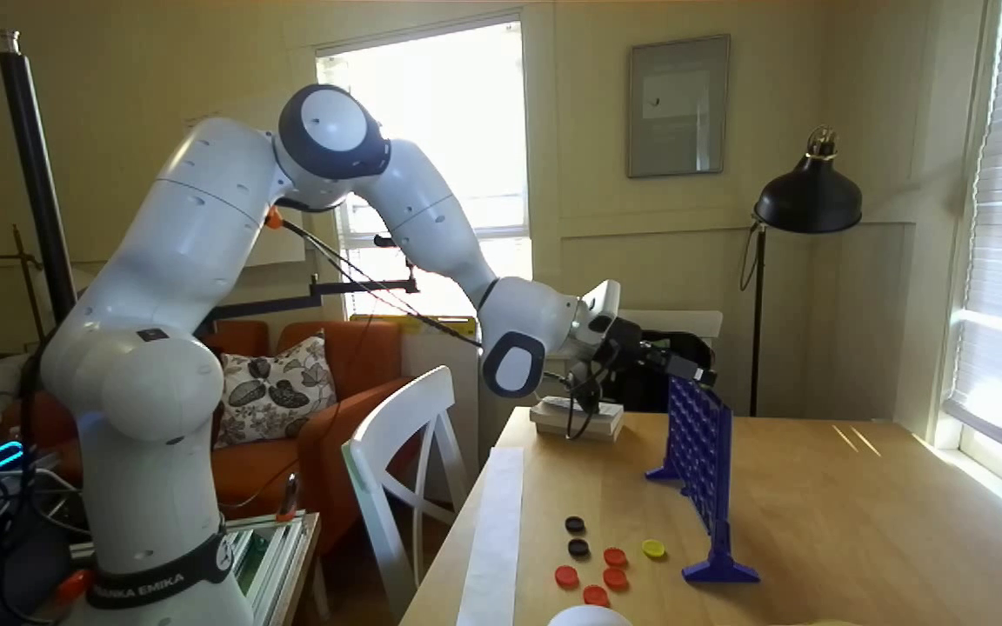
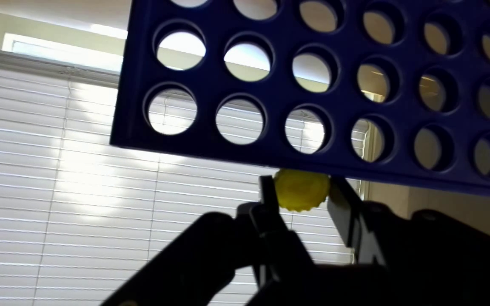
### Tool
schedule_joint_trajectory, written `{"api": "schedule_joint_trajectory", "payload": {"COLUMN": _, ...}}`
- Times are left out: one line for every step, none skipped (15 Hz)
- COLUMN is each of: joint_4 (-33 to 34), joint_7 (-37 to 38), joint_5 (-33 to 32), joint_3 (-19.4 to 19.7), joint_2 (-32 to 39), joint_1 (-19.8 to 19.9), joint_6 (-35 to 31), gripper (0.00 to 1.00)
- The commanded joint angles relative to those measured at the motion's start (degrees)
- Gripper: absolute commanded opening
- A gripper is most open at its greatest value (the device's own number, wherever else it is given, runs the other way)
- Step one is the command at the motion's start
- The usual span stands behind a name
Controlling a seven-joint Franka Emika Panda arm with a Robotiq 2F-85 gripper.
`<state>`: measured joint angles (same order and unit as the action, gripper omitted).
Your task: Place one yellow ring in the fifth line of the blue object
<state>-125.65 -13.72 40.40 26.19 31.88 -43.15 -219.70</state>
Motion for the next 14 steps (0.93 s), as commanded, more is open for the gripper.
{"api": "schedule_joint_trajectory", "payload": {"joint_4": 1.3, "joint_7": -1.9, "joint_5": 3.4, "joint_3": 0.9, "joint_2": 1.8, "joint_1": -1.5, "joint_6": 0.9, "gripper": 0.10}}
{"api": "schedule_joint_trajectory", "payload": {"joint_4": 1.3, "joint_7": -1.8, "joint_5": 3.6, "joint_3": 1.0, "joint_2": 2.0, "joint_1": -1.6, "joint_6": 0.7, "gripper": 0.10}}
{"api": "schedule_joint_trajectory", "payload": {"joint_4": 1.3, "joint_7": -1.6, "joint_5": 3.5, "joint_3": 1.0, "joint_2": 2.0, "joint_1": -1.5, "joint_6": 0.8, "gripper": 0.10}}
{"api": "schedule_joint_trajectory", "payload": {"joint_4": 1.3, "joint_7": -1.6, "joint_5": 3.7, "joint_3": 1.1, "joint_2": 2.2, "joint_1": -1.6, "joint_6": 0.9, "gripper": 0.10}}
{"api": "schedule_joint_trajectory", "payload": {"joint_4": 1.3, "joint_7": -1.6, "joint_5": 3.9, "joint_3": 1.2, "joint_2": 2.2, "joint_1": -1.7, "joint_6": 0.9, "gripper": 0.10}}
{"api": "schedule_joint_trajectory", "payload": {"joint_4": 1.3, "joint_7": -1.6, "joint_5": 3.9, "joint_3": 1.2, "joint_2": 2.3, "joint_1": -1.8, "joint_6": 0.9, "gripper": 0.10}}
{"api": "schedule_joint_trajectory", "payload": {"joint_4": 1.3, "joint_7": -1.6, "joint_5": 4.0, "joint_3": 1.3, "joint_2": 2.2, "joint_1": -1.9, "joint_6": 0.9, "gripper": 0.10}}
{"api": "schedule_joint_trajectory", "payload": {"joint_4": 1.3, "joint_7": -1.7, "joint_5": 4.3, "joint_3": 1.4, "joint_2": 2.2, "joint_1": -2.0, "joint_6": 0.9, "gripper": 0.10}}
{"api": "schedule_joint_trajectory", "payload": {"joint_4": 1.2, "joint_7": -1.7, "joint_5": 4.5, "joint_3": 1.5, "joint_2": 2.2, "joint_1": -2.2, "joint_6": 0.9, "gripper": 0.19}}
{"api": "schedule_joint_trajectory", "payload": {"joint_4": 1.2, "joint_7": -1.8, "joint_5": 4.7, "joint_3": 1.5, "joint_2": 2.2, "joint_1": -2.4, "joint_6": 0.9, "gripper": 0.41}}
{"api": "schedule_joint_trajectory", "payload": {"joint_4": 1.2, "joint_7": -1.9, "joint_5": 5.1, "joint_3": 1.7, "joint_2": 2.2, "joint_1": -2.6, "joint_6": 0.8, "gripper": 0.53}}
{"api": "schedule_joint_trajectory", "payload": {"joint_4": 1.2, "joint_7": -1.9, "joint_5": 5.4, "joint_3": 1.7, "joint_2": 2.3, "joint_1": -2.7, "joint_6": 0.8, "gripper": 0.67}}
{"api": "schedule_joint_trajectory", "payload": {"joint_4": 1.2, "joint_7": -2.0, "joint_5": 5.8, "joint_3": 1.9, "joint_2": 2.3, "joint_1": -2.9, "joint_6": 0.8, "gripper": 0.72}}
{"api": "schedule_joint_trajectory", "payload": {"joint_4": 1.2, "joint_7": -2.1, "joint_5": 6.0, "joint_3": 2.1, "joint_2": 2.4, "joint_1": -3.0, "joint_6": 0.7, "gripper": 0.74}}
